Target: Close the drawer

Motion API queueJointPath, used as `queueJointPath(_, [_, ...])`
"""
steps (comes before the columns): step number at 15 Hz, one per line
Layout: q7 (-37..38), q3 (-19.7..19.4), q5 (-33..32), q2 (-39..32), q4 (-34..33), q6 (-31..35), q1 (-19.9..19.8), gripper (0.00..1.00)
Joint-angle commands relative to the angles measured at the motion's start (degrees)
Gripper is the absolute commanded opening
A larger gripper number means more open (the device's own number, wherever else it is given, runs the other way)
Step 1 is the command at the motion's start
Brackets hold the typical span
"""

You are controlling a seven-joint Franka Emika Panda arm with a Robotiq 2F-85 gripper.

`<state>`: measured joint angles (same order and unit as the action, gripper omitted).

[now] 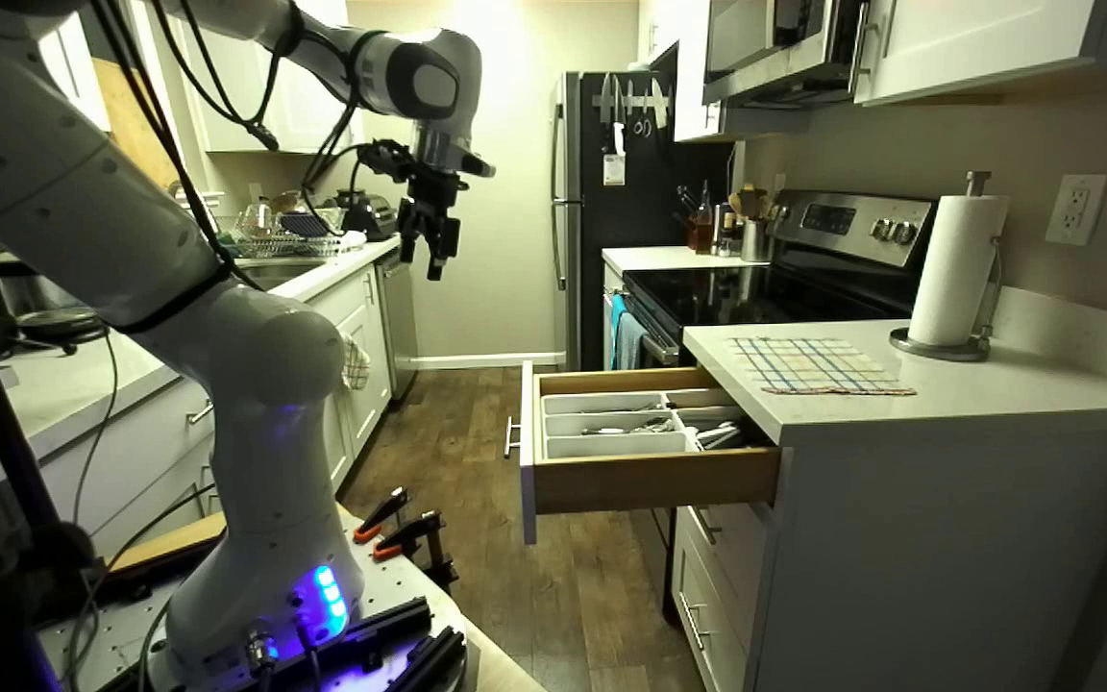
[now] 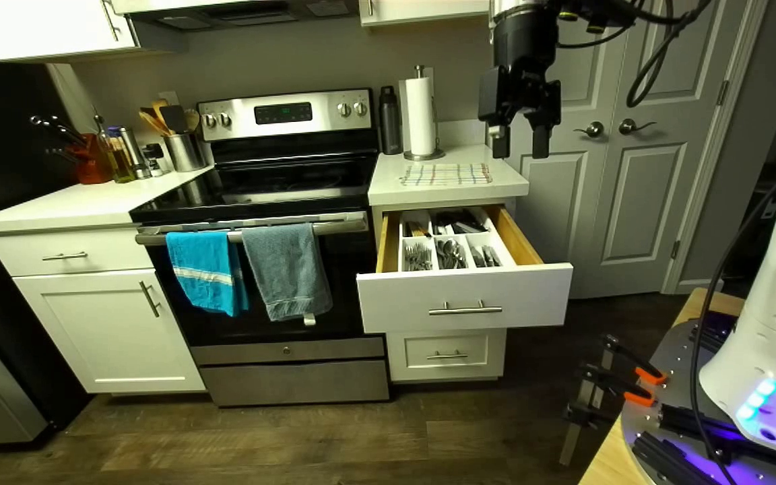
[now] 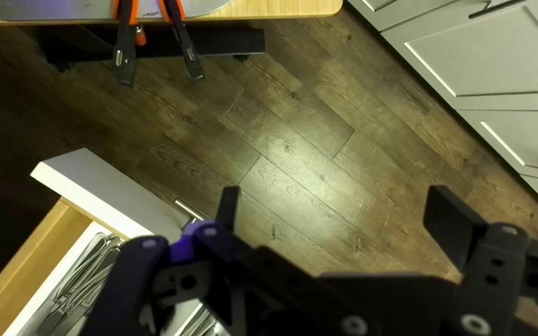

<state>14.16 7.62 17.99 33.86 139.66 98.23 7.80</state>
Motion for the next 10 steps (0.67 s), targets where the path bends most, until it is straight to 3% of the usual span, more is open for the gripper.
queueJointPath(1, [-3.1,1.8,1.1,-7.8,0.8,5.4,0.3,1.00])
queueJointPath(10, [-3.4,2.8,-3.2,-23.2,1.2,17.0,0.4,1.00])
